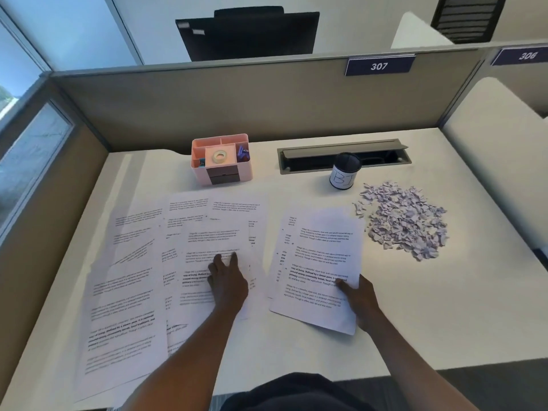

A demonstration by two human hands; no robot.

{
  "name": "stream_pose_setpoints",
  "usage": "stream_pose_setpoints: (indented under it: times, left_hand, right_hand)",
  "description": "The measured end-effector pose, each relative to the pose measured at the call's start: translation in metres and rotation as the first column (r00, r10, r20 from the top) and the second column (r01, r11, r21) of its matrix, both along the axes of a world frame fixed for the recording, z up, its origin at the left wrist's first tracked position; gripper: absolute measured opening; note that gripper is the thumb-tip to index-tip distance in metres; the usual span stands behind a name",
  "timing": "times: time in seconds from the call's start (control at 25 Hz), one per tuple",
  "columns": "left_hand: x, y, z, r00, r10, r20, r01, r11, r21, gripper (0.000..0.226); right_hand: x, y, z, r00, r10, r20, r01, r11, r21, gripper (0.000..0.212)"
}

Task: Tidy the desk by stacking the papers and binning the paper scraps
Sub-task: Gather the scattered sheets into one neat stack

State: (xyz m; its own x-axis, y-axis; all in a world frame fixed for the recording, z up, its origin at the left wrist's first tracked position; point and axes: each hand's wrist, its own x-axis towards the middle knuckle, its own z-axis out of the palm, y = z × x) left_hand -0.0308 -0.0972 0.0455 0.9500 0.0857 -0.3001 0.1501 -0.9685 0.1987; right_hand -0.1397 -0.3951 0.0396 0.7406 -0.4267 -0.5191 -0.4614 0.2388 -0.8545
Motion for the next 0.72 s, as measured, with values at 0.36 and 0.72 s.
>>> stream_pose_setpoints:
  times: [0.36,0.72]
  left_hand:
    - [0.021,-0.048,-0.002,0.993,0.101,-0.054,-0.098,0.993,0.069,0.109]
    - [0.035,-0.052,-0.001,0.995,0.085,0.049,-0.092,0.981,0.169,0.058]
  right_hand:
    - [-0.003,-0.007,0.004,0.999,0.022,0.041,-0.020,0.999,-0.036,0.023]
    - [0.011,-0.017,-0.003,0.993,0.117,0.016,-0.115,0.989,-0.089,0.025]
